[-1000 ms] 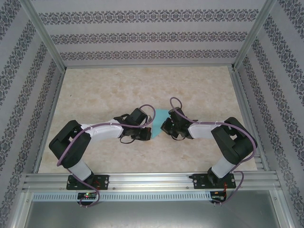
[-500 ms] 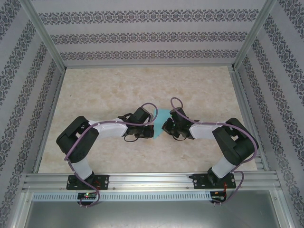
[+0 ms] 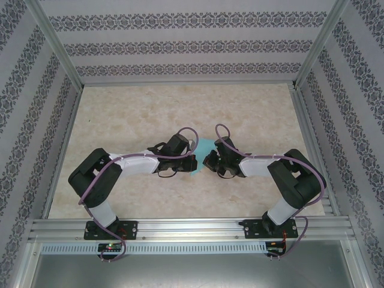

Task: Fold a paper plane with a square sheet of paper (pick it up from the middle)
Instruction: Third fold the triangle at the center of the table.

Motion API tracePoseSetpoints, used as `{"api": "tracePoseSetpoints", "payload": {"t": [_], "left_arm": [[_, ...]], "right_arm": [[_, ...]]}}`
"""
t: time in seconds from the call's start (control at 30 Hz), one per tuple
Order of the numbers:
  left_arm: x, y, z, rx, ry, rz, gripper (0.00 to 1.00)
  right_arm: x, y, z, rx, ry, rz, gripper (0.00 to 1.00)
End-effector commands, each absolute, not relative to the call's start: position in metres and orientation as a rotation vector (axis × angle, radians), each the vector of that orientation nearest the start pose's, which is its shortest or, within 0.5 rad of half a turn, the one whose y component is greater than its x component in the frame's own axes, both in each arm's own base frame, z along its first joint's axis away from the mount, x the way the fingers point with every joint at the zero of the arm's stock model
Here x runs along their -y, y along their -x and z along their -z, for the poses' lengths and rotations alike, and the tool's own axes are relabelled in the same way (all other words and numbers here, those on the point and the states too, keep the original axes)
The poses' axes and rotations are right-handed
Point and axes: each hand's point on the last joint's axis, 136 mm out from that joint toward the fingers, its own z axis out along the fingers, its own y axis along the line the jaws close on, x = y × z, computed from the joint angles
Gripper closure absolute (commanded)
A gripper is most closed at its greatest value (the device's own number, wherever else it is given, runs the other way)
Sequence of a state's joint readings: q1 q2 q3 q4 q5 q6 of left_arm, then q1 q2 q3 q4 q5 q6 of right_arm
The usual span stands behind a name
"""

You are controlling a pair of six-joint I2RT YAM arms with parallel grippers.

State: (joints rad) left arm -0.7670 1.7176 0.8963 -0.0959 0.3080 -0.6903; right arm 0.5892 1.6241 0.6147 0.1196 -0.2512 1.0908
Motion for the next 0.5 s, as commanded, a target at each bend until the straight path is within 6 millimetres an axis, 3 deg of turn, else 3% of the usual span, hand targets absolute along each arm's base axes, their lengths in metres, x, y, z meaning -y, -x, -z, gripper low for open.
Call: {"api": "tracePoseSetpoints", "payload": {"t": [0.0, 0.37, 0.47], "left_arm": [[0.328, -0.261, -0.036, -2.72, -0.242, 0.918, 1.0], [0.318, -0.256, -0.016, -2.778, -0.236, 0.84, 1.0], [0.316, -0.257, -0.015, -2.777, -0.234, 0.826, 1.0]], "right_arm": [[-0.243, -0.275, -0.014, -2.667, -0.543, -0.987, 1.0], [-0.252, -0.282, -0.044, -2.586, -0.336, -1.061, 1.0], [-0.256, -0.279, -0.044, -2.599, -0.302, -1.049, 1.0]]}}
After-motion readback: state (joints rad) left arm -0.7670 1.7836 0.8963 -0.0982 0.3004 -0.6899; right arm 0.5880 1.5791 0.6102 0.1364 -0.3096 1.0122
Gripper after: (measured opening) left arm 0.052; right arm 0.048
